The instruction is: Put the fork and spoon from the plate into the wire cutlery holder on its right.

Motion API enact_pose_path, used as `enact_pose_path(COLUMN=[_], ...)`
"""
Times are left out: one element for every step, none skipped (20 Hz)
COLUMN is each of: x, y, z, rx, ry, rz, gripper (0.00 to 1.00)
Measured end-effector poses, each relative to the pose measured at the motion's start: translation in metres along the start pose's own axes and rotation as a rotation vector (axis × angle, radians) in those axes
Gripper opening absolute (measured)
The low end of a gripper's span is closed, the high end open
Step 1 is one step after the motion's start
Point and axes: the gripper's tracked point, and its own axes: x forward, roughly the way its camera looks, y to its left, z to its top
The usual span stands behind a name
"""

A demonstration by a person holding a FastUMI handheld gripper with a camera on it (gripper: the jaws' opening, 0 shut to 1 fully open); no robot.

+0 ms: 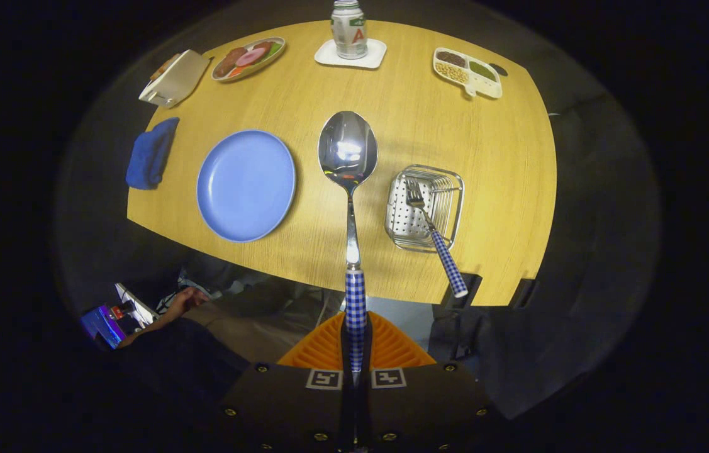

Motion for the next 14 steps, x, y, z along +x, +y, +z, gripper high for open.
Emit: enact_pose_path(x=[-0.003,-0.006,-0.009,-0.012,-0.014,-0.016,-0.017,-0.017,-0.014,-0.011,-0.008,-0.005,-0.001,0.002], y=[-0.008,-0.019,-0.026,-0.031,-0.035,-0.038,-0.040,-0.041,-0.041,-0.042,-0.041,-0.039,-0.036,-0.033], z=[-0.001,-0.002,-0.003,-0.004,-0.005,-0.006,-0.007,-0.009,-0.011,-0.012,-0.015,-0.017,-0.019,-0.020], rx=[0.011,0.018,0.029,0.039,0.052,0.061,0.072,0.079,0.082,0.090,0.100,0.111,0.123,0.139], ry=[0.003,0.004,0.003,0.004,0.004,0.007,0.008,0.017,0.030,0.048,0.070,0.091,0.115,0.136], rz=[-0.010,-0.026,-0.035,-0.037,-0.034,-0.028,-0.021,-0.014,0.000,0.014,0.031,0.050,0.072,0.091], gripper=[0.02,0.02,0.02,0.02,0.02,0.02,0.03,0.02,0.02,0.02,0.03,0.02,0.02,0.02])
